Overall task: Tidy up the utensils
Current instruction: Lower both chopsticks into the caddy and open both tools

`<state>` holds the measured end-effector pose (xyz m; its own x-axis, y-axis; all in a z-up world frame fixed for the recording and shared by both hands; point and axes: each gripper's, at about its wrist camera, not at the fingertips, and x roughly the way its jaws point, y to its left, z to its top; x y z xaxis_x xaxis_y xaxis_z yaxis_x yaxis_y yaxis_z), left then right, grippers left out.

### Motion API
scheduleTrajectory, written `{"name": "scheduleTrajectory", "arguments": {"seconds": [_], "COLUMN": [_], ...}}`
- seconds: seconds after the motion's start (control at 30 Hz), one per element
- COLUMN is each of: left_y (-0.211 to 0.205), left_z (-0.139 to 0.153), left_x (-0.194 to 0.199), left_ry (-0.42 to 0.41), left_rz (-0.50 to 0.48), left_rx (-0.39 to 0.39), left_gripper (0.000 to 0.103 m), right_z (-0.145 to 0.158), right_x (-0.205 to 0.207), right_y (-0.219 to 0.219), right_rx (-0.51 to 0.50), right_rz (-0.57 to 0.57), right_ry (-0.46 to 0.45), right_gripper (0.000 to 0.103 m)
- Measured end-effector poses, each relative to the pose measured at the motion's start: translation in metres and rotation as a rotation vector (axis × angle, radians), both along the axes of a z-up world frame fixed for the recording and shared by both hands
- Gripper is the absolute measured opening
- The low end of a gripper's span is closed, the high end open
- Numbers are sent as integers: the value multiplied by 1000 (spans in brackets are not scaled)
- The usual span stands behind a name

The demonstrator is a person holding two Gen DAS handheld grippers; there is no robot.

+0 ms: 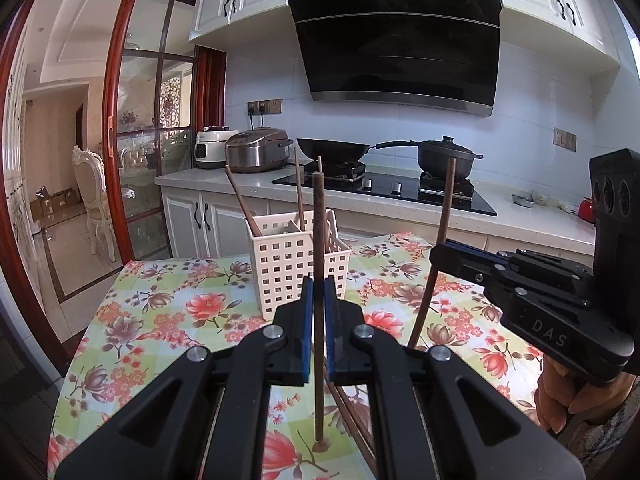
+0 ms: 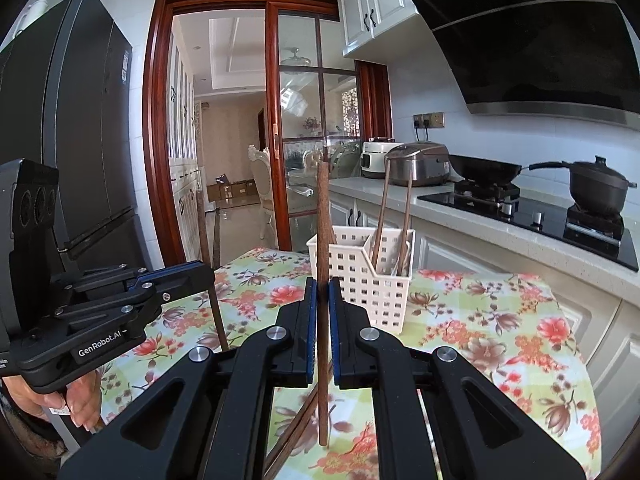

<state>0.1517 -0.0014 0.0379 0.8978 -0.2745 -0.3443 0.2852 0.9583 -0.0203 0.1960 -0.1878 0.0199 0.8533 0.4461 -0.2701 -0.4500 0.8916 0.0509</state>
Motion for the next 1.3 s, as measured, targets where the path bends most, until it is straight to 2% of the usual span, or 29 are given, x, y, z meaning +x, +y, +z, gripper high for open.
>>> {"name": "scheduleTrajectory", "arguments": {"seconds": [0.2, 0.53, 0.7, 0.87, 1.03, 1.17, 1.3], "left_y": [3, -5, -4, -3, 1, 5, 8], "left_z": [20, 77, 111, 133, 139, 137, 127], "left_x": [25, 69, 105, 140, 178, 204, 224], "left_ry": [-17, -105, -137, -151, -141, -123, -94], "left_rz": [4, 7, 21, 45, 69, 81, 84], "left_rx": [-5, 12, 4, 15, 19, 6, -15], "left_gripper": [5, 5, 5, 5, 5, 5, 5], "right_z": [24, 70, 93, 112, 116, 109, 96], "right_x": [29, 85, 121, 154, 184, 204, 217], "right_y": [-4, -2, -5, -4, -1, 2, 10], "right_rx": [15, -4, 8, -6, -9, 8, -18], "right_rz": [-4, -36, -57, -77, -85, -76, -64], "right_ry": [-23, -55, -60, -72, -53, -23, 4], "right_gripper": [6, 6, 6, 6, 6, 6, 6]}}
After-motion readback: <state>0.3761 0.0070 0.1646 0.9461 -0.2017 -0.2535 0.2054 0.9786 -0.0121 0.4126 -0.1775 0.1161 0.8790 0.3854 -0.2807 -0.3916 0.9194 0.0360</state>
